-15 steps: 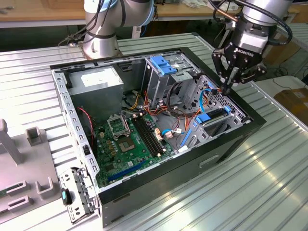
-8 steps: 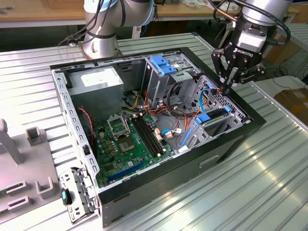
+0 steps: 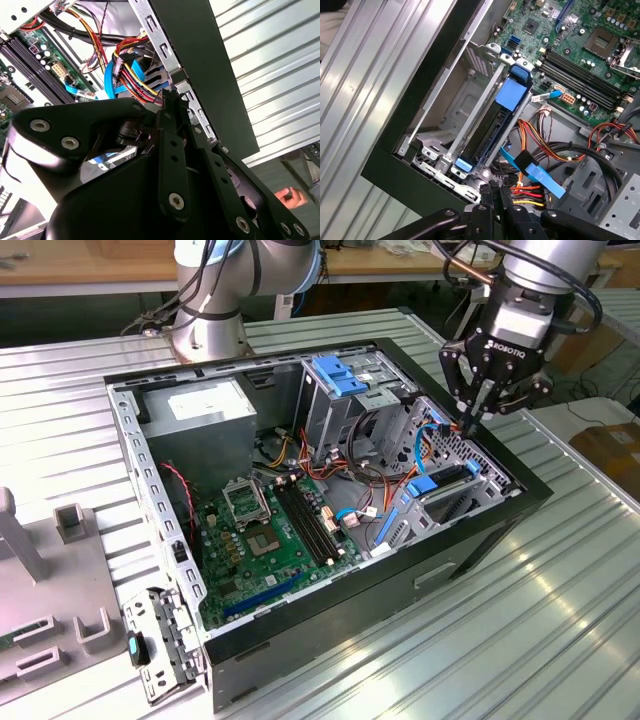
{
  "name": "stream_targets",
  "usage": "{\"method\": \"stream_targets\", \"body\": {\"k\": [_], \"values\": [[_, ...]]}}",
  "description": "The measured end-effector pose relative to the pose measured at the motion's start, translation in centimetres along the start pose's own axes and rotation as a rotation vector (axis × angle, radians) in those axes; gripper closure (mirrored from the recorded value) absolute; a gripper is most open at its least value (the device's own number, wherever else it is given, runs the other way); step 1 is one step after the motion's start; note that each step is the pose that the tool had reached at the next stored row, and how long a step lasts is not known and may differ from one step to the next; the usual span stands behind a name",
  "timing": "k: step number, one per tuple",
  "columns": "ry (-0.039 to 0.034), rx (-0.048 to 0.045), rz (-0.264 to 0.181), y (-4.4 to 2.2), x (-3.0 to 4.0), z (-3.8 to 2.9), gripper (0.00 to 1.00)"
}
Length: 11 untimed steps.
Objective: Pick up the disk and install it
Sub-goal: 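Insert the first disk wire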
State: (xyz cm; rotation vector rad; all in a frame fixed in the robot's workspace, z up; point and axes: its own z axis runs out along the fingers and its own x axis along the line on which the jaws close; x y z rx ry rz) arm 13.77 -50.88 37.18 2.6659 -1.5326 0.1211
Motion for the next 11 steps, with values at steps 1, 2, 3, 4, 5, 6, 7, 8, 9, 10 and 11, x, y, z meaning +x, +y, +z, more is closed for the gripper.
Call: {"method": "stream_targets", "body": {"k": [1,2,3,4,5,6,7,8,9,10,11], "values": [[-0.0002,-0.0009,0.009,0.01,0.00,0.00,0.83],[-0.0003,-0.0019,0.018,0.01,0.00,0.00,0.83],[-0.0005,-0.0033,0.033,0.00,0.00,0.00,0.83],[-0.0006,-0.0040,0.039,0.01,-0.01,0.00,0.83],[-0.0007,-0.0047,0.046,0.01,-0.01,0.00,0.83],[-0.0009,-0.0061,0.059,0.01,-0.01,0.01,0.83],[-0.0011,-0.0077,0.075,0.01,-0.01,0.01,0.83],[-0.0013,-0.0084,0.083,0.01,-0.01,0.02,0.83],[-0.0015,-0.0094,0.093,0.01,-0.01,0.03,0.83],[-0.0017,-0.0110,0.108,0.01,-0.01,0.04,0.83],[-0.0020,-0.0124,0.123,0.01,-0.01,0.05,0.83]]}}
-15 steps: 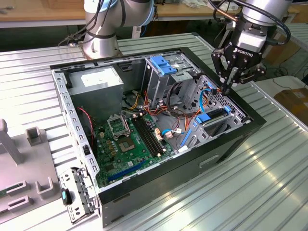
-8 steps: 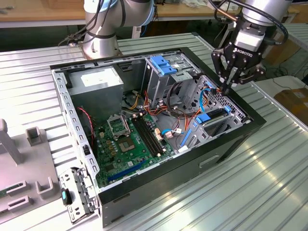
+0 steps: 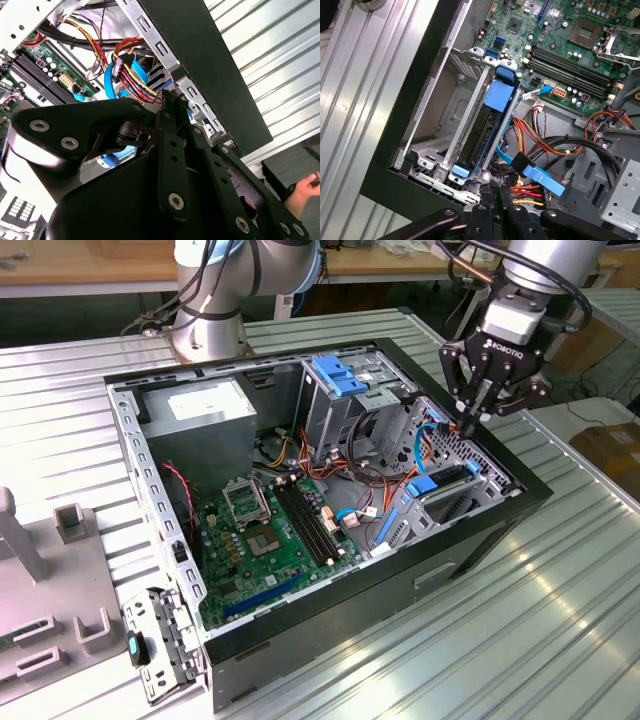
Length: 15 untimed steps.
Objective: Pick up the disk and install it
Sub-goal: 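Insert the first disk wire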
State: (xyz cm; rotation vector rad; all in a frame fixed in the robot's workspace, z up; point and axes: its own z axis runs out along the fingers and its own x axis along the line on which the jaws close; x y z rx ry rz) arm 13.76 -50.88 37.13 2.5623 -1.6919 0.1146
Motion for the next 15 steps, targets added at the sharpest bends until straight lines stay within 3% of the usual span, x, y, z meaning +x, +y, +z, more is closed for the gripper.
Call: {"method": "stream_targets", "body": {"k": [3,7,8,15], "values": [[-0.0010,-0.0065,0.064,0.00,0.00,0.04,0.83],[-0.0018,-0.0111,0.110,0.00,-0.01,0.07,0.83],[-0.0029,-0.0180,0.179,0.00,-0.01,0.11,0.83],[-0.0038,-0.0234,0.233,0.11,-0.07,0.16,0.83]]}}
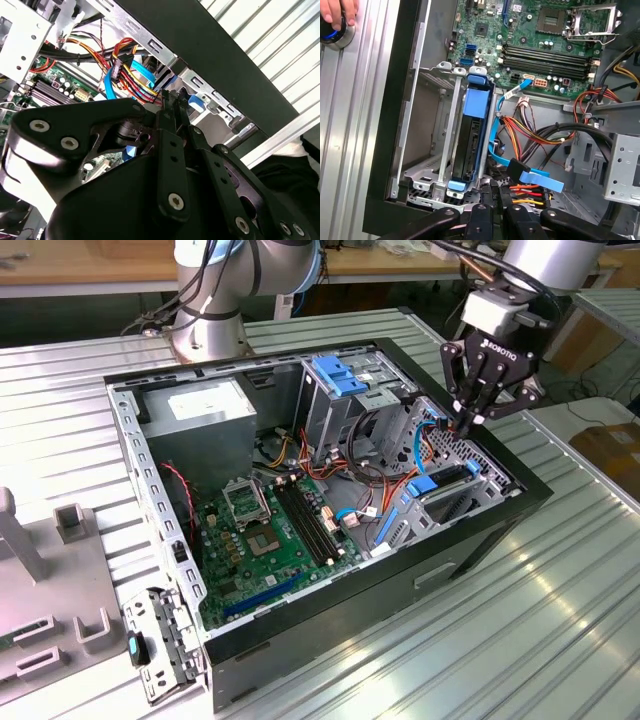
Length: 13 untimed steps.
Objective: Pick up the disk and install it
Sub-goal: 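Insert the first disk wire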
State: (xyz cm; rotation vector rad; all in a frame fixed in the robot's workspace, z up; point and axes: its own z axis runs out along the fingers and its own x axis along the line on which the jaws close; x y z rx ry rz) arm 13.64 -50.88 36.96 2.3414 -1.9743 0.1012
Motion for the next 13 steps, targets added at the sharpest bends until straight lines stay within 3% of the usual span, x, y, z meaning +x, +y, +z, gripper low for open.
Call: {"method": "stream_targets", "body": {"k": [2,13], "values": [[-0.0003,-0.0018,0.018,0.02,0.00,0.02,0.83],[-0.0004,-0.0019,0.019,0.02,0.00,0.02,0.83]]}}
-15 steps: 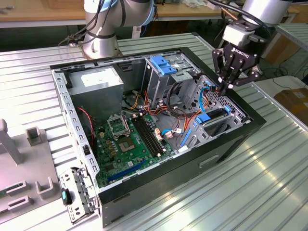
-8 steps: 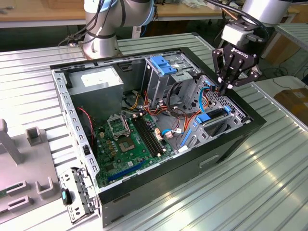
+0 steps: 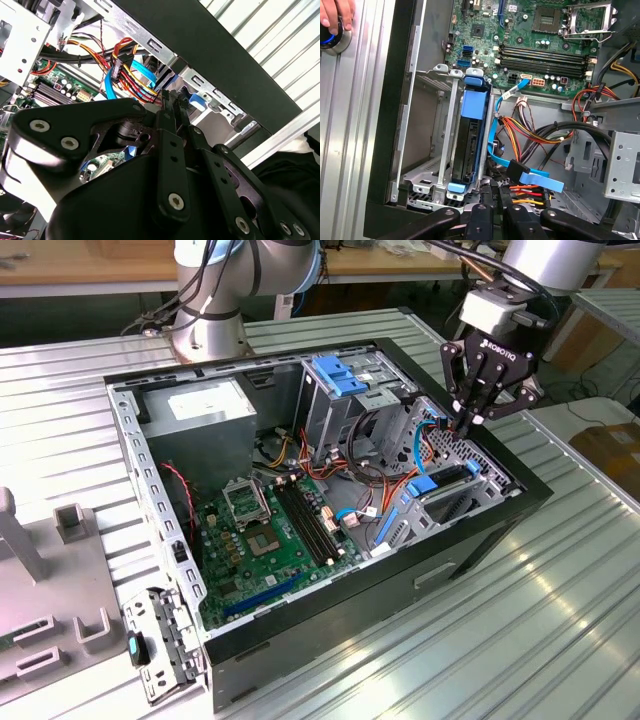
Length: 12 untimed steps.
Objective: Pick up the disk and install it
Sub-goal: 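Insert the first disk wire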
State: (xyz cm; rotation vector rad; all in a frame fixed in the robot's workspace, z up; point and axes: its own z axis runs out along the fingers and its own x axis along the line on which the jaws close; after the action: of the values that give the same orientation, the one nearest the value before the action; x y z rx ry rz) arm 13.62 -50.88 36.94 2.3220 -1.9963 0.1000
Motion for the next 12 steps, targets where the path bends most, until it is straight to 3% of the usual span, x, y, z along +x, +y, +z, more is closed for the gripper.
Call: {"method": "stream_targets", "body": {"k": [4,8,10,12], "values": [[-0.0001,-0.0006,0.005,0.00,0.00,0.00,0.83],[-0.0016,-0.0101,0.100,0.00,0.00,0.03,0.83],[-0.0020,-0.0120,0.120,0.01,0.06,0.06,0.83],[-0.0023,-0.0122,0.122,0.17,0.85,0.25,0.83]]}}
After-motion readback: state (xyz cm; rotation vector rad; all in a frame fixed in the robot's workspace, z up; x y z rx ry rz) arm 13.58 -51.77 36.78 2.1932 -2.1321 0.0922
